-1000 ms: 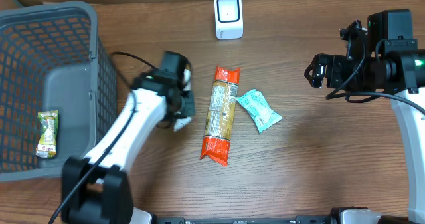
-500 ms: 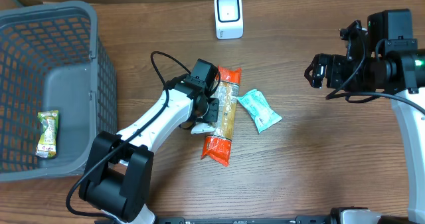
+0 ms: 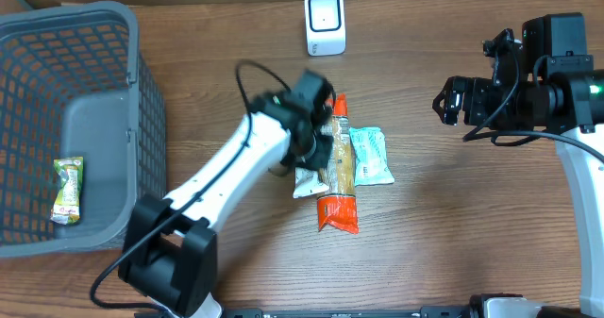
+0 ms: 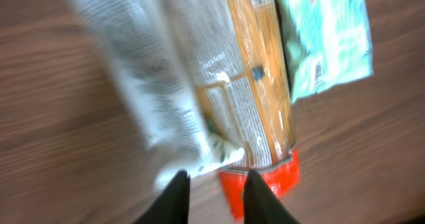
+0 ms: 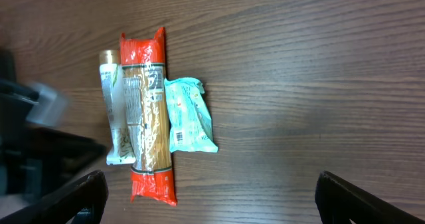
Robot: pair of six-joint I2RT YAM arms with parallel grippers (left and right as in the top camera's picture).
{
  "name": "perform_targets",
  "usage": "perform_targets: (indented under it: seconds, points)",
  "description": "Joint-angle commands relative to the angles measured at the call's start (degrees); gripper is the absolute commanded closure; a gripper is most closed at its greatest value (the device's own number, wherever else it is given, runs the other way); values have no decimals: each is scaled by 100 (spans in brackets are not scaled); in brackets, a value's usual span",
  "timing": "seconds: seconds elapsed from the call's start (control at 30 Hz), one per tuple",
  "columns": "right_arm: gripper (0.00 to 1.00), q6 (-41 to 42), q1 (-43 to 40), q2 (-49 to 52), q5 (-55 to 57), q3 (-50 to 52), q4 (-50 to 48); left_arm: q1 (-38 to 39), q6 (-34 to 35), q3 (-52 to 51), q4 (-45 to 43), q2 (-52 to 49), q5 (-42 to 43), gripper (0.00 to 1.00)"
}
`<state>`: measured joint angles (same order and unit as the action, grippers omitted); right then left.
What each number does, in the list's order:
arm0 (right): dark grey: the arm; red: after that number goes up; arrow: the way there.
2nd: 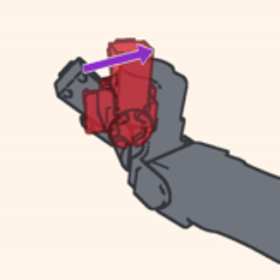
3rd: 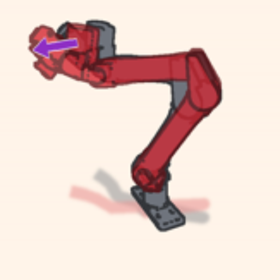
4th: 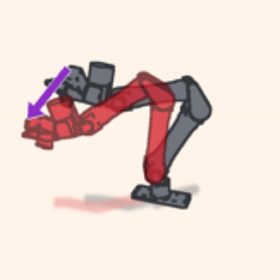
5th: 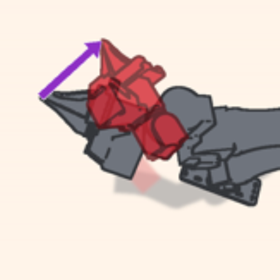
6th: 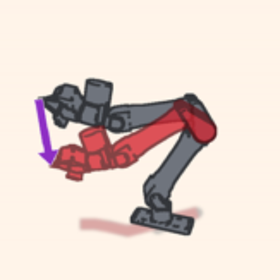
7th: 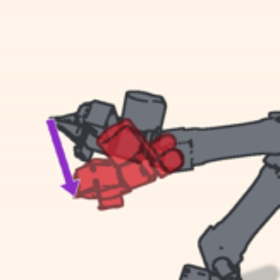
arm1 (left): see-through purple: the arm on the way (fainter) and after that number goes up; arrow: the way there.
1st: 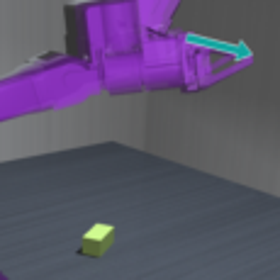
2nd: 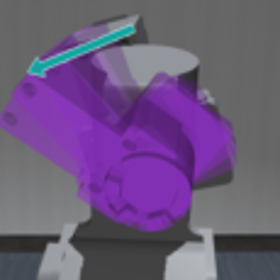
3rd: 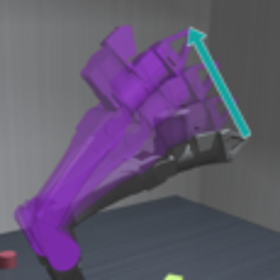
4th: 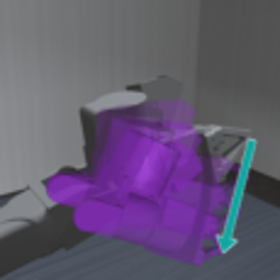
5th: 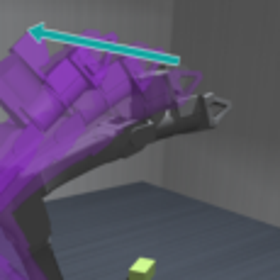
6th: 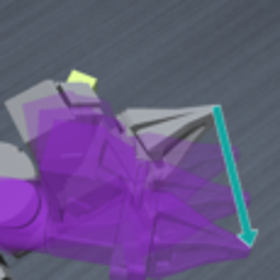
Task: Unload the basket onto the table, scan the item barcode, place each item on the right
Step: 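Carry the white tube out and set it beside the spaghetti, then move the left gripper back down into the basket toward the green bar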
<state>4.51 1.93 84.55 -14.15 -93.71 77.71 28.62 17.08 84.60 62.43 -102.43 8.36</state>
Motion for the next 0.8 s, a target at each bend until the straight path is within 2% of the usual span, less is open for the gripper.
perform_targets:
  seconds: [0.0,0.17,0.27,0.37,0.53,0.77]
  points:
    - [0,11,26,-20,-7,2,9,-463,-85,1440,664,33,-627,75]
    - [0,9,26,-20,-4,2,42,-1268,-188,3574,2175,35,-1161,60]
    - [0,-9,26,-20,-4,2,35,-1910,-195,4559,2883,44,-1294,58]
    - [0,-9,26,-20,-4,2,0,-2765,-361,5084,3438,170,-1370,61]
    - [0,-9,26,-20,-4,2,-20,-3862,-546,4693,3438,586,-1519,60]
    - [0,-9,26,-20,-7,2,-74,-5648,-555,3423,3119,739,-1412,59]
